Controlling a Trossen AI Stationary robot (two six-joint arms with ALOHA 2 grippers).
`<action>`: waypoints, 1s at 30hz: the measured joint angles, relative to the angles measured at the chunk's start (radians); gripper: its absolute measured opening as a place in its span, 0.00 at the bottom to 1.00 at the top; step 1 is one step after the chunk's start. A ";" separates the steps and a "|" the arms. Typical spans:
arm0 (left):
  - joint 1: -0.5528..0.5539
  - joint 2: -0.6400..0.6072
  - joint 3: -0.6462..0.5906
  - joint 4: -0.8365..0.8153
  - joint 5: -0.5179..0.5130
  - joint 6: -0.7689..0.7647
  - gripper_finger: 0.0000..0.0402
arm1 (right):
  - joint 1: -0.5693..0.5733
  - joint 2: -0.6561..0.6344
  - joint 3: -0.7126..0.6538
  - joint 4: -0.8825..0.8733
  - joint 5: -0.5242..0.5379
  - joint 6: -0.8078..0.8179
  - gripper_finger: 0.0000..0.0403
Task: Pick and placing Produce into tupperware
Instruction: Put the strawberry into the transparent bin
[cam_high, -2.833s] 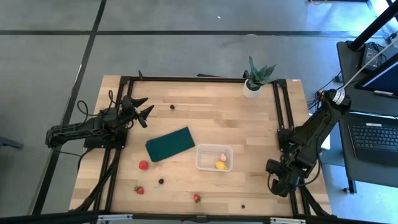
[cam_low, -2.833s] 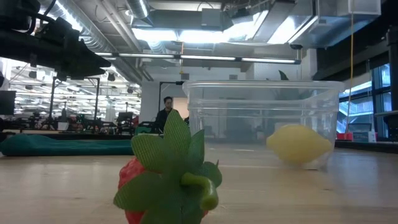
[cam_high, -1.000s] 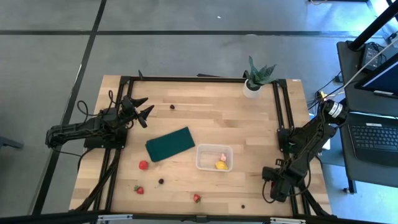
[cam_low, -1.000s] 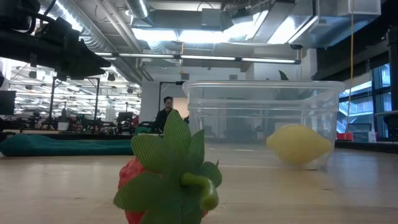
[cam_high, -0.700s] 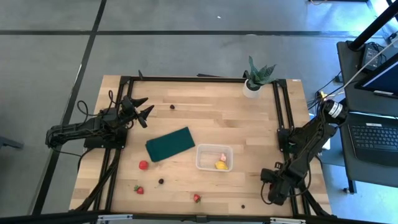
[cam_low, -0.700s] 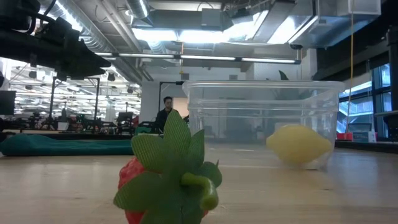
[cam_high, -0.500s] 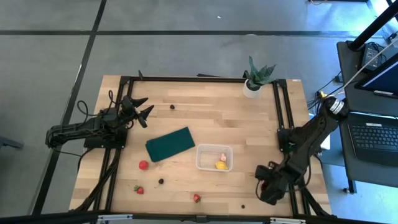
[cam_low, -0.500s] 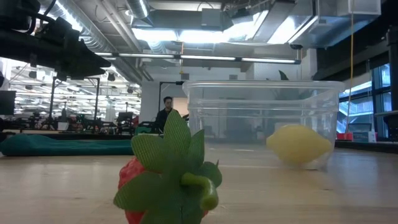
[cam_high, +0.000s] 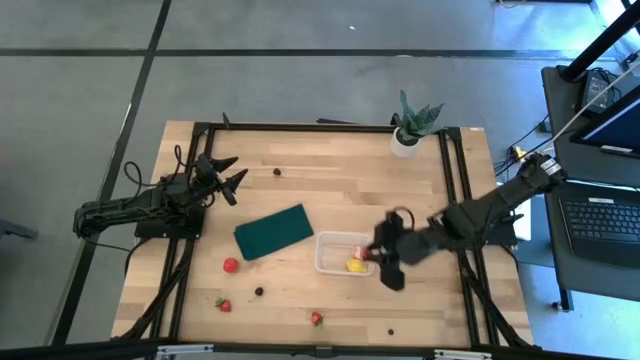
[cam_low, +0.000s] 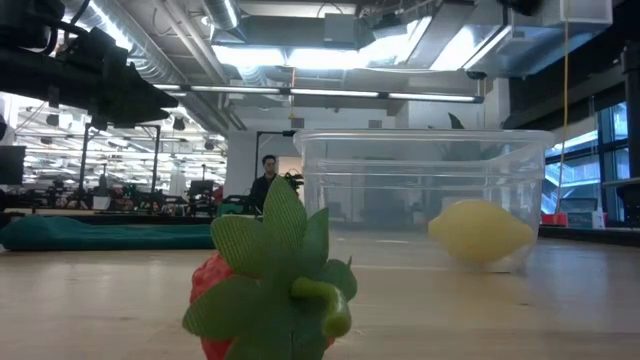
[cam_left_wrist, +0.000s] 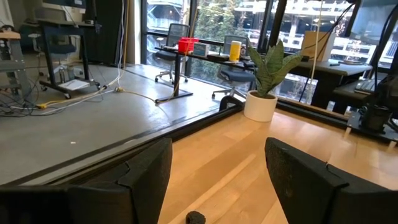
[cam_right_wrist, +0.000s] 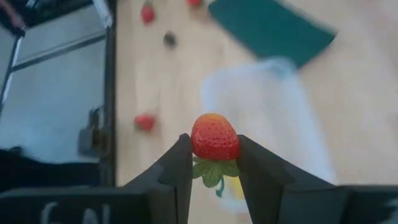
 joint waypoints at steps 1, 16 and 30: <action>0.000 0.000 0.000 0.000 0.000 0.000 0.62 | -0.028 0.000 0.011 0.003 0.000 -0.028 0.29; 0.000 0.000 0.000 0.001 0.000 0.000 0.62 | -0.179 0.185 0.015 0.034 -0.172 -0.178 0.29; 0.000 0.000 0.000 0.001 0.000 0.000 0.62 | -0.180 0.287 0.015 0.049 -0.172 -0.176 0.31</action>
